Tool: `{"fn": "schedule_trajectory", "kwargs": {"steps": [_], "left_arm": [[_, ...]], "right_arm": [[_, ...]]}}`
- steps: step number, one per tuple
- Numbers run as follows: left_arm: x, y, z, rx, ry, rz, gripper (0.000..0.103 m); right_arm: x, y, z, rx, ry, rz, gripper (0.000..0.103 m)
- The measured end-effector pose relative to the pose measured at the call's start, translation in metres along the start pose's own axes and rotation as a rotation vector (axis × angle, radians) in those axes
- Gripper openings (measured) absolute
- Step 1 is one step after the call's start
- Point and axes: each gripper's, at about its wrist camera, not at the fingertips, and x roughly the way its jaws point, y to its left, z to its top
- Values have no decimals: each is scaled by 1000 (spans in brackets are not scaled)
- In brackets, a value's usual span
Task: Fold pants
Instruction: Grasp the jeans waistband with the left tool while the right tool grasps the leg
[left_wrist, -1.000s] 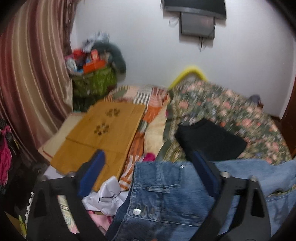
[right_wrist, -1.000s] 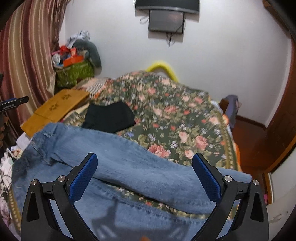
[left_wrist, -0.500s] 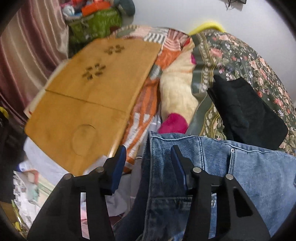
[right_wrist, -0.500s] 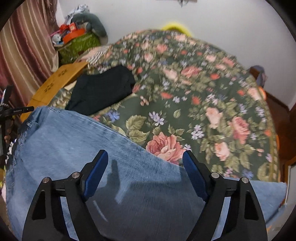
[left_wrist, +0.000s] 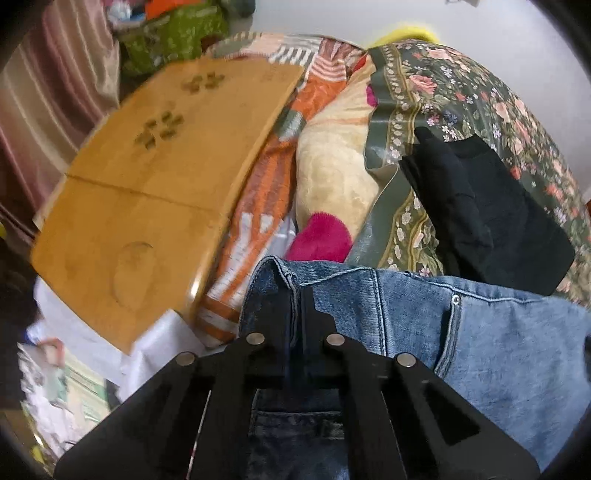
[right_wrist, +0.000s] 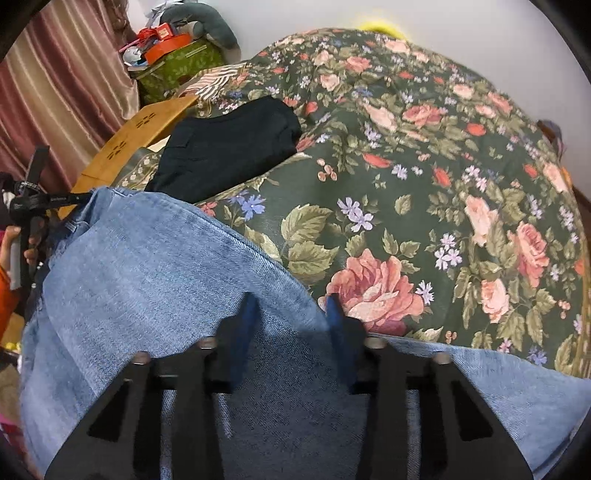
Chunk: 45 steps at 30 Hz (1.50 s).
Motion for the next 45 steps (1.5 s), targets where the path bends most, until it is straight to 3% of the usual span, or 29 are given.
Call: {"fn": "schedule_trajectory", "kwargs": {"steps": [1,6,12,25,35,45], "left_arm": [[-5,-4,-1,21,-17,18,3],[-26,-14,10,66,-95,85,3],[-58,-12,19,60,-152,41,3],[-175,4,-48,90,-281,-36,3],[-221,43,-118,73,-275,-36,3],[-199,67,-181,68,-199,-16,3]], "right_arm": [[0,-1,2,-3,-7,-12,15],[-10,2,6,-25,-68,-71,8],[-41,4,18,12,-167,-123,7],[-126,51,-31,50,-214,-68,7],[-168,91,-91,94,-228,-32,7],[-162,118,-144,110,-194,-10,7]]}}
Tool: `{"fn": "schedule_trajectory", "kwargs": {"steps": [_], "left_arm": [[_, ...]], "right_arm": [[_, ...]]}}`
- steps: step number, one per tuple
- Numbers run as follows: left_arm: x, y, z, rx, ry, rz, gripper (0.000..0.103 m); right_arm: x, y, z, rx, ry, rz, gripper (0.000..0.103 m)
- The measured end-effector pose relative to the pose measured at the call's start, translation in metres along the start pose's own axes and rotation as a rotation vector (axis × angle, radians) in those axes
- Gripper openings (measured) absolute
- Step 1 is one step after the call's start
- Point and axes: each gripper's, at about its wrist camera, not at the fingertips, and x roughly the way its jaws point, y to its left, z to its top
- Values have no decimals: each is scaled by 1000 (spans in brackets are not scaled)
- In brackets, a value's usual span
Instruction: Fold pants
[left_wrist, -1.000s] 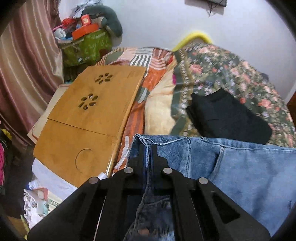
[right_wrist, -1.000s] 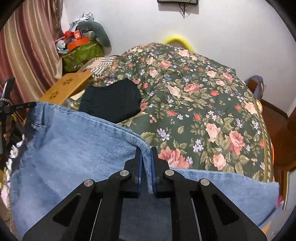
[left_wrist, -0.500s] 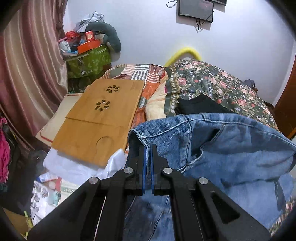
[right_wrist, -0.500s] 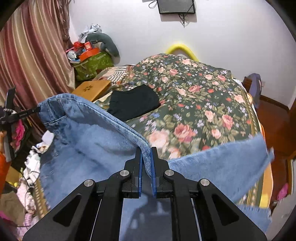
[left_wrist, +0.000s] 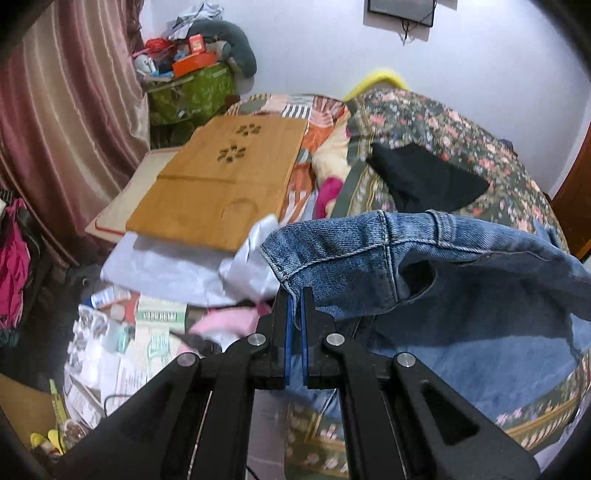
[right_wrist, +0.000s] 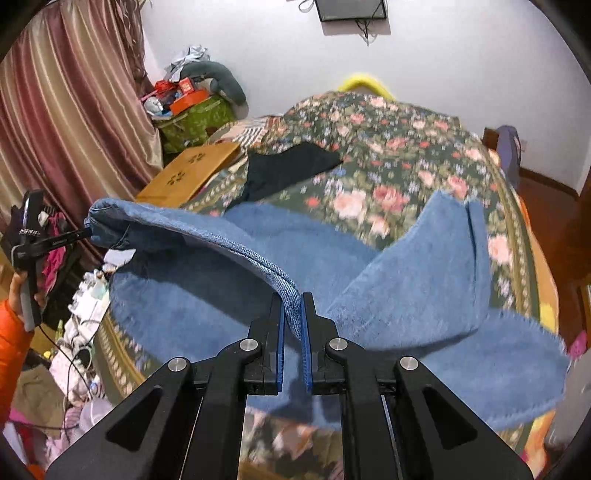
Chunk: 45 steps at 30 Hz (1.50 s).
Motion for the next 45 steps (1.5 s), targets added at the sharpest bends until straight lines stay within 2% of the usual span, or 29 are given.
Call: {"fn": "schedule_trajectory", "kwargs": {"steps": [7,13,20,22,23,25,27,29,31,35,39,45], "left_arm": [[20,11,-46,-42,80,-16,3],[42,11,-77,-76,150,-28,3],[31,10,-77,-59,145,2,5],[20,11,-71,-34,130,24,7],[14,12,-69,-26,121,28,10],[-1,15,-61,-30,92,38,22],[-14,15,-53,-44,55,57,50],[-28,12,-42,-56,4,62,55],[-34,4,-29,-56,-12,50,58],[-41,-19,-4,-66,-46,10,74],[-39,-51,25,-54,-91,-18,88],[-23,-100,61,-19,-107,-64,91]], "right_arm": [[12,5,-39,31,57,5,7],[22,4,-59,79,81,20,7],[16,9,-57,63,97,3,8],[12,7,-54,65,111,13,13],[9,5,-53,70,116,11,16],[-1,-1,-50,77,108,-4,29],[-13,-8,-46,80,79,-34,34],[-25,-17,-41,84,54,-64,36],[-34,-25,-35,95,34,-88,40],[-50,-42,-16,111,-20,-144,49],[-57,-56,2,103,-60,-192,51],[-45,-84,30,101,-72,-228,54]]}}
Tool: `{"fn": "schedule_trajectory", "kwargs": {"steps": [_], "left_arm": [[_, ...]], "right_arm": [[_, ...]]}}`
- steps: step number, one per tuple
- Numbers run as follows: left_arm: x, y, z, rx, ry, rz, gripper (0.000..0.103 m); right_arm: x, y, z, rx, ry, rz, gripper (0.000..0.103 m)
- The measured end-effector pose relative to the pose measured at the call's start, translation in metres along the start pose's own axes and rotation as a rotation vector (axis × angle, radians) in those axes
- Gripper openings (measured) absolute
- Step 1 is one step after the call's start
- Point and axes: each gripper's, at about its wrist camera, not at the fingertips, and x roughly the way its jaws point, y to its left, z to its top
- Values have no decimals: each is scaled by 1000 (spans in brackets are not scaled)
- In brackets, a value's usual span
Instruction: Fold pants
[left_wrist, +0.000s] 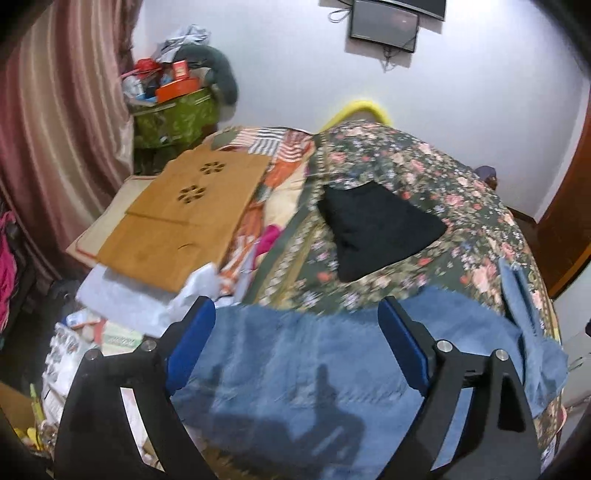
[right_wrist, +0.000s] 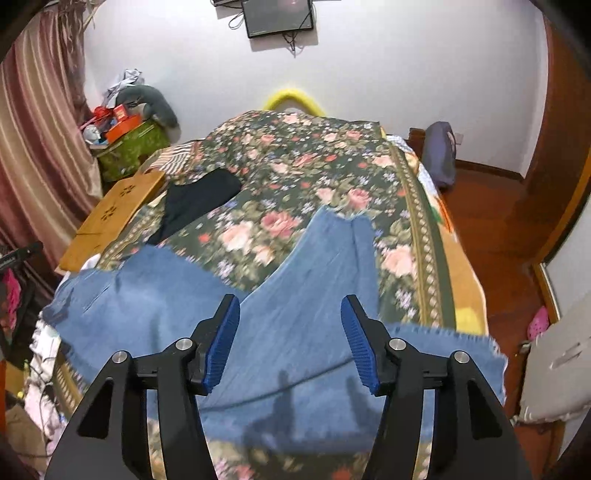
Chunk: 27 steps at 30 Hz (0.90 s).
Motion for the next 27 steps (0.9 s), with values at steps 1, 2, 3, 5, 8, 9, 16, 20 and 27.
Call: {"fn": "schedule_trajectory", "kwargs": {"steps": [1,2,3,5,8,9,16,20,27], "left_arm": [[5,-7,4,4,3,-6,91],[13,-15,9,9,9,-16,91],[17,-21,12,13,14,-23,91],[30,-34,20,23,26,-34,91],[52,-52,29,66,36,-20,91],[56,-56,29,79,37,-13,91],[103,-84,37,161,76,6,91],[125,-96,37,197,97,4,91],[147,-110,29,240,143,-15,91]], "right_arm": [[7,-4,5,0,0,-4,54],[13,-7,9,1,3,-6,54],[21,-11,14,4,9,-7,54],[35,-18,22,8,16,-12,54],[60,-27,35,11,37,-19,54],[72,-31,40,16,49,-17,54],[142,-46,64,20,127,-8,54],[181,-49,73,21,162,14,54],[245,-57,74,97,276,56,54]]}}
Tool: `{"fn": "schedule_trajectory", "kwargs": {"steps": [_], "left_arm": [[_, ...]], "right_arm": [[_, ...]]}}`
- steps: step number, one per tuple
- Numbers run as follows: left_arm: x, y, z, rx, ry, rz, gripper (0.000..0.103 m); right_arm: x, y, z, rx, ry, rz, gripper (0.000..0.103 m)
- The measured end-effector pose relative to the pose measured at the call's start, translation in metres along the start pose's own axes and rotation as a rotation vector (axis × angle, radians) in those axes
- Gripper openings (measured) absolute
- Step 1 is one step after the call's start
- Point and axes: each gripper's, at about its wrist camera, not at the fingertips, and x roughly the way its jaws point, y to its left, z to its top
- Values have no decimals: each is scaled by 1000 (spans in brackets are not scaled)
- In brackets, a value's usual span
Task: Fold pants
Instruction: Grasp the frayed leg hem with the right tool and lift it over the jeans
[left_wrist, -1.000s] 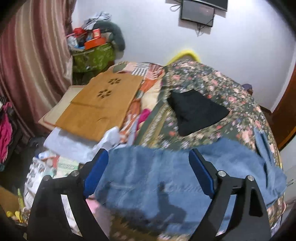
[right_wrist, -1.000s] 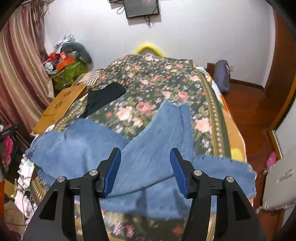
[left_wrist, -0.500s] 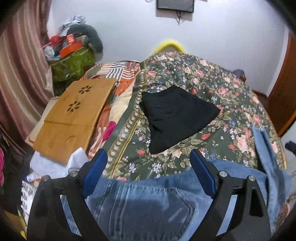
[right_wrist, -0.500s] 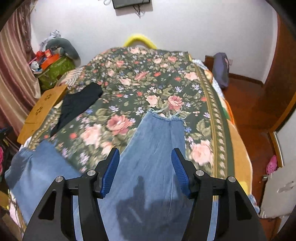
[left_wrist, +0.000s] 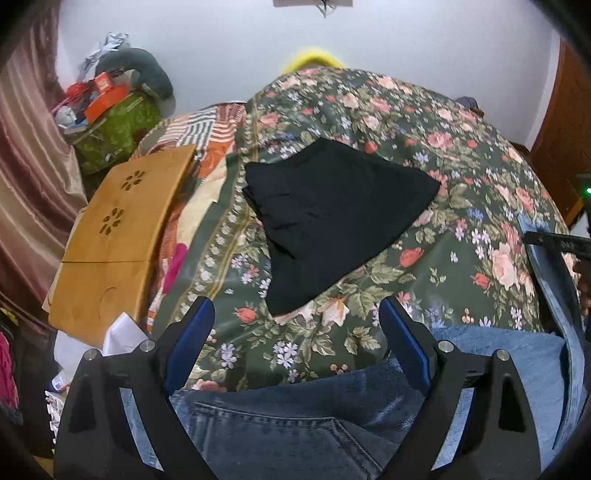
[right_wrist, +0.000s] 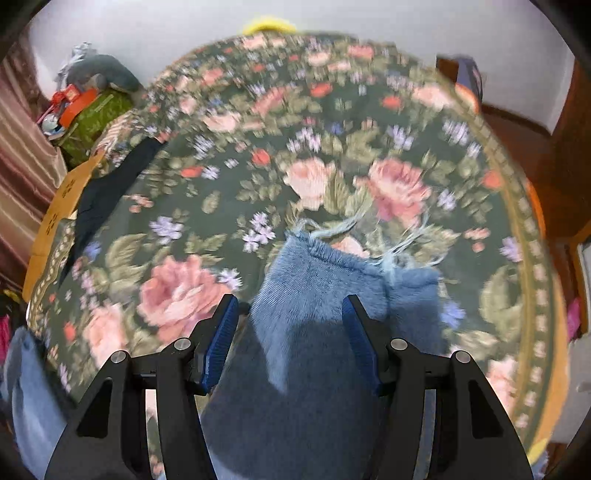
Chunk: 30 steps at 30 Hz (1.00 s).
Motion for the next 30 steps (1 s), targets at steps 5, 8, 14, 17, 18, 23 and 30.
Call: {"fn": "schedule_trajectory", "kwargs": {"steps": [5,8,14,17,18,23,30], "left_arm": [[6,-3,-7,-3,32,-16,91],[6,-4,-10,-3,41,-4,91],[-2,-9,-22,16,75,7,91],[-9,-14,-34,30,100,8,91],[-11,-15,-38,32,104,9,91],[-26,-25,-63,32,135,11,91],[-41,-37,-91,-51,178,-37,92]], "right_arm": [[5,4,-1,-21,-21,-12,32],[4,8,-2,-51,-1,-34,11],[-32,-3,1,-17,-53,-12,7],[-77,-17,-2,1,-119,-20,7],[-90,-20,-3,3,-139,-29,7],[-179,-51,-20,50,-257,-61,7],[-273,-81,-60,86,-389,-131,7]]}}
